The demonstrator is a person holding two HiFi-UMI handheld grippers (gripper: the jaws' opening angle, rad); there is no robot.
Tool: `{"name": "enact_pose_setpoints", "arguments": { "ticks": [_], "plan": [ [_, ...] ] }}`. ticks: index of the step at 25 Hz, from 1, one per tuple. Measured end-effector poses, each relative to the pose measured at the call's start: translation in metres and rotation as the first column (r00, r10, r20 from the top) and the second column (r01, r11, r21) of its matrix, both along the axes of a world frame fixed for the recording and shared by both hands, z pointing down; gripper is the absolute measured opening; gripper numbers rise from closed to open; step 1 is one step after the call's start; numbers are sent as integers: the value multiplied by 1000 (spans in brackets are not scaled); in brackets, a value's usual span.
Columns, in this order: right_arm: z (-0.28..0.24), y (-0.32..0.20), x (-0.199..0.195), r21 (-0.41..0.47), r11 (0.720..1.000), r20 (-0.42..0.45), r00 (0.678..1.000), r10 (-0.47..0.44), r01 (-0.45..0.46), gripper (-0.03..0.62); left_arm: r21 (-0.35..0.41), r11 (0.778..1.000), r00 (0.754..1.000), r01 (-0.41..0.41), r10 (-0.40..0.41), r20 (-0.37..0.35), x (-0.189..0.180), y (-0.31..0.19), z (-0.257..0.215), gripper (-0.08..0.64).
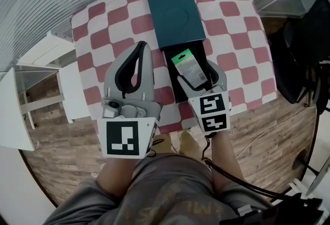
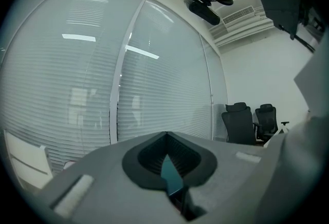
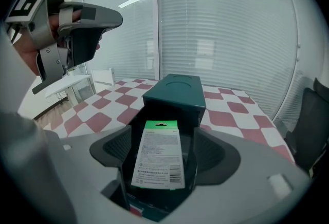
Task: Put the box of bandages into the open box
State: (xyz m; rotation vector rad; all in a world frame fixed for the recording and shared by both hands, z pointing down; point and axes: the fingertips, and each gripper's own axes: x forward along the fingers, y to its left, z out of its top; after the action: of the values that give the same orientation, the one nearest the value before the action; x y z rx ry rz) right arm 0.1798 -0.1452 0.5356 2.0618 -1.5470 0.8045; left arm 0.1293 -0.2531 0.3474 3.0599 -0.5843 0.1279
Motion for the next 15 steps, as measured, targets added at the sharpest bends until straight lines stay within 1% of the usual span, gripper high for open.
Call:
{"name": "enact_pose_setpoints", "arguments": {
  "ticks": [5,7,8,10,11,13,15],
  "plan": [
    [-35,2,4,89,996,-21,1000,8,-6,389,21,1000,1000,11,-10,-16,-7,11,-16,0],
    [-62,4,13,146,989,-62,998,20,-11,374,37,999,999,18,-17,-34,-11,16,-28,0],
    [-78,3,17,184,983,-85,996,26,-10,356,45,999,999,23,-21,-48,-12,18,-34,0],
    [-114,5,20,269,963,-118,992,33,0,317,46,998,997,33,-30,-67,-17,24,-46,0],
    [-133,7,20,312,950,-134,990,35,9,277,44,998,997,37,-34,-71,-20,28,-52,0],
    [-171,10,21,400,916,-182,982,42,35,208,53,997,996,48,-44,-76,-23,34,-63,0],
    [-209,11,24,476,876,-238,970,47,75,152,66,996,994,60,-54,-93,-22,38,-75,0]
  ]
}}
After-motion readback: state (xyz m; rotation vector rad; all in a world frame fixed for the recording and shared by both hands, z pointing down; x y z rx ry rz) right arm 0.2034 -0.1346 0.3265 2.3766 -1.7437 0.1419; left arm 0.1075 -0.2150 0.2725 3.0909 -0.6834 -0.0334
